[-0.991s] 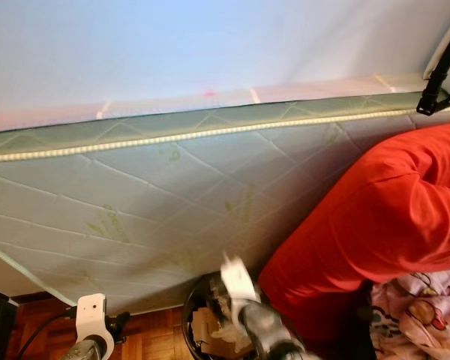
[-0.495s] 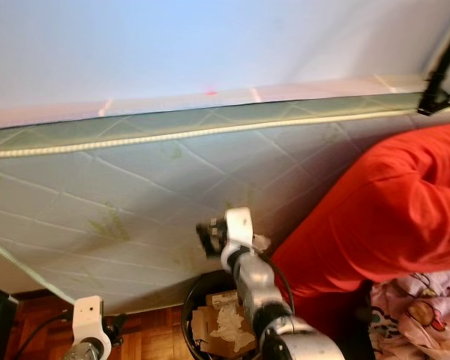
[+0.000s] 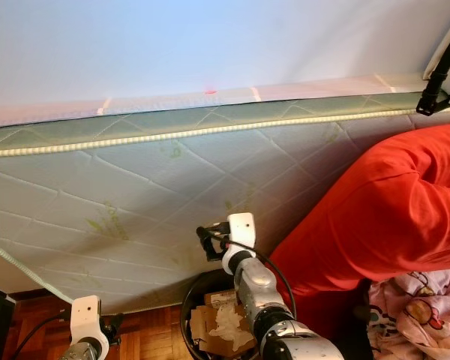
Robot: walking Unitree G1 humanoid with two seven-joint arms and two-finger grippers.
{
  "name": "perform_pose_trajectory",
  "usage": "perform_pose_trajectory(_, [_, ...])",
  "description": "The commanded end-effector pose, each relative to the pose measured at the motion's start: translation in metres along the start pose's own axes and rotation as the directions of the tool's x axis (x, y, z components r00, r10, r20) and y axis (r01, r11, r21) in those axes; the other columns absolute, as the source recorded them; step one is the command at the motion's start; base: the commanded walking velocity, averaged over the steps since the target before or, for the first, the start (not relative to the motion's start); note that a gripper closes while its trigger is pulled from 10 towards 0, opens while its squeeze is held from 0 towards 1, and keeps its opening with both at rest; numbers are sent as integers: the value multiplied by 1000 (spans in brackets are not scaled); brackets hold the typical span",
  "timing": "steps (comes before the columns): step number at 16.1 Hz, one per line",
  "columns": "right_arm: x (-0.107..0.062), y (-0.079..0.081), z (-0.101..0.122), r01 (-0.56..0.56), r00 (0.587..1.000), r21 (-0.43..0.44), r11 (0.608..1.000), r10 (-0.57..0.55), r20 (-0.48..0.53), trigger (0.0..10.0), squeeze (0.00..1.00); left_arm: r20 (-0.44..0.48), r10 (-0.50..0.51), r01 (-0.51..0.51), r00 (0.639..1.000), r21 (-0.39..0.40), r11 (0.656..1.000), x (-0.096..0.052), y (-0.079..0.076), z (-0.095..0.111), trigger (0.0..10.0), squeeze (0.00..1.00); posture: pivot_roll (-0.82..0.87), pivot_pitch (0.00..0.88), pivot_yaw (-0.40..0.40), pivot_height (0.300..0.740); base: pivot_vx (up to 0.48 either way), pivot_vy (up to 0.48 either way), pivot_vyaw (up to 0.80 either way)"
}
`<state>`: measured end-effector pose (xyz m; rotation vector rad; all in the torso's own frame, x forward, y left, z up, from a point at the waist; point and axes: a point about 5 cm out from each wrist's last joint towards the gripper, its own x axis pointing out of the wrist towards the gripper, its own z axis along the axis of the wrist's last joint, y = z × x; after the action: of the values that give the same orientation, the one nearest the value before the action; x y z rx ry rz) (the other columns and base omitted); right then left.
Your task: Clean up the room
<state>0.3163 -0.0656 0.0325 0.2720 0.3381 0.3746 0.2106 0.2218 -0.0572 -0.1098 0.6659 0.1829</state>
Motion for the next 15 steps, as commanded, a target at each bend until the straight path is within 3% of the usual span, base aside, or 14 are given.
perform_pose_trajectory(1, [2, 8, 1, -18, 1000, 30, 999, 18, 20, 10000, 0, -10, -2, 2, 1000, 2, 1000, -1, 1, -4, 10000, 0, 222, 94, -63, 740, 0, 0, 0])
perform_pose_trajectory(4, [0, 8, -6, -35, 999, -15, 999, 35, -28, 10000, 0, -15, -5, 5, 1000, 11, 1000, 0, -3, -3, 10000, 0, 220, 93, -68, 740, 0, 0, 0])
perform_pose_trajectory(8, [-11, -9, -26, 36, 991, -75, 997, -45, -123, 10000, 0, -14, -5, 5, 1000, 9, 1000, 1, -7, -1, 10000, 0, 204, 92, -63, 740, 0, 0, 0])
perform_pose_trajectory(11, [-33, -51, -37, 245, 957, -67, 967, -252, -145, 10000, 0, -16, -21, 21, 1000, 16, 1000, 5, -19, 4, 10000, 0, 181, 82, -49, 740, 0, 0, 0])
perform_pose_trajectory(15, [-68, -92, -60, 393, 880, -119, 912, -411, -238, 10000, 0, -10, -49, 50, 999, 41, 998, 14, -37, 25, 10000, 0, 127, 74, -25, 740, 0, 0, 0])
